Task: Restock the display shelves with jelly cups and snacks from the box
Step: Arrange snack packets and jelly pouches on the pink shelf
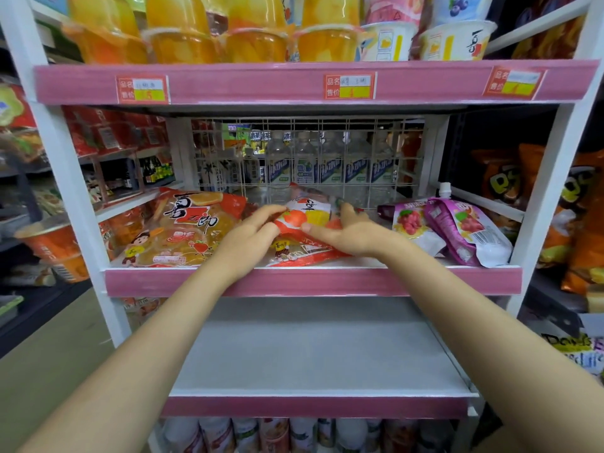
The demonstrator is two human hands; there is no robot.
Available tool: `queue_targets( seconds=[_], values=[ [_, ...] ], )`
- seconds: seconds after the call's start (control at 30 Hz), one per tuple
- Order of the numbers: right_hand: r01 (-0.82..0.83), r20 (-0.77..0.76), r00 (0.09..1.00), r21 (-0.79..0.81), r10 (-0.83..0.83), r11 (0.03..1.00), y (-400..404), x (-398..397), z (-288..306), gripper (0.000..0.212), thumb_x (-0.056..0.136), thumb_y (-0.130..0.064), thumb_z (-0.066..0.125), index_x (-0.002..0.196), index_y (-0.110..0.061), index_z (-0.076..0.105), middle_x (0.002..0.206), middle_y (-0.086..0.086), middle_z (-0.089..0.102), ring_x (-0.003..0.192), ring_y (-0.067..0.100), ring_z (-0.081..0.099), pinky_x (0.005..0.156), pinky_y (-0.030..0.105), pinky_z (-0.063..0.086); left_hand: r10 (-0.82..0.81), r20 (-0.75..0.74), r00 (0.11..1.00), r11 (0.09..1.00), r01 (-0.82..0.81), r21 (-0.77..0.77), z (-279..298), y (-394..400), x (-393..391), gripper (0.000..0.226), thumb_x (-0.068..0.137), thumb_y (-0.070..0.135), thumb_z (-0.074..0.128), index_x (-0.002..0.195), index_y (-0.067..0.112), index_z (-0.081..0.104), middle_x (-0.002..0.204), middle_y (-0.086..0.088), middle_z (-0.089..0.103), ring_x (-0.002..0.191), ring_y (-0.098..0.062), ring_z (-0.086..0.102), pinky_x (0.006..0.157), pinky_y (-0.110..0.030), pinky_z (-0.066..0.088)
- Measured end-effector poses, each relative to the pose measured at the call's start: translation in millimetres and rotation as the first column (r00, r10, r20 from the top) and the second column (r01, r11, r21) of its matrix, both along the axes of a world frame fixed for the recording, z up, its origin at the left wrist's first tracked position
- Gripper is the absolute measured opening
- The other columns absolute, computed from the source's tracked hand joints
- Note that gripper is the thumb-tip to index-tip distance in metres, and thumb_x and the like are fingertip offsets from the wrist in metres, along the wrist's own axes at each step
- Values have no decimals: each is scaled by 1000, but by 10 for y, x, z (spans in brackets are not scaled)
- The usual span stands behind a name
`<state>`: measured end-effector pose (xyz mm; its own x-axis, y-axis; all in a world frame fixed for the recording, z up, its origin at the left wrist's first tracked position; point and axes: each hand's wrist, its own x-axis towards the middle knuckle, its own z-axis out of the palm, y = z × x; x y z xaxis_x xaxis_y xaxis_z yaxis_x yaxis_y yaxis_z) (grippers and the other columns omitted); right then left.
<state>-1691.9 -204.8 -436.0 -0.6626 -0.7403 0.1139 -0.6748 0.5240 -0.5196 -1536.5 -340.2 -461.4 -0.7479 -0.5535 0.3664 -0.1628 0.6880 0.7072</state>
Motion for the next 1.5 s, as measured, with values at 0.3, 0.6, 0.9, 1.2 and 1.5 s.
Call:
queue_targets(
  seconds=[0.3,0.6,0.9,1.2,1.5],
  values=[
    [-71,-13,997,-29,71,997,-448,135,-88,121,71,-73,68,158,-22,1,160,18,12,144,37,31,115,43,30,36,4,999,990,-37,139,93,-48,38,55,97,53,50,149,47,34,160,6,31,145,-22,31,106,-38,28],
    [-199,-164,976,-393,144,898,-305,301,-110,116,67,-52,87,156,-28,17,144,12,24,139,32,35,115,45,35,-82,-241,967,986,115,124,70,98,245,55,99,36,55,151,41,37,158,17,32,143,-4,27,116,-32,26],
    [-331,-294,921,-241,256,913,144,319,-23,84,71,-57,80,143,-29,47,123,0,44,113,18,52,97,24,41,29,-93,995,994,-38,-100,114,-94,626,57,85,38,76,138,32,56,142,10,50,125,-9,47,103,-28,40],
    [-376,-299,909,-284,291,882,282,307,-125,65,70,-25,88,121,-25,47,127,1,38,108,17,52,95,29,50,8,-214,977,997,-25,-79,-100,-100,657,59,72,30,88,123,45,62,128,16,60,116,-14,59,98,-40,53],
    [-234,-164,970,-833,181,501,284,422,300,21,77,-12,83,88,-13,65,88,-3,66,77,7,61,72,23,53,70,-615,785,991,-124,-45,480,230,550,26,80,21,83,101,25,68,93,14,70,78,4,65,74,-20,55]
  ],
)
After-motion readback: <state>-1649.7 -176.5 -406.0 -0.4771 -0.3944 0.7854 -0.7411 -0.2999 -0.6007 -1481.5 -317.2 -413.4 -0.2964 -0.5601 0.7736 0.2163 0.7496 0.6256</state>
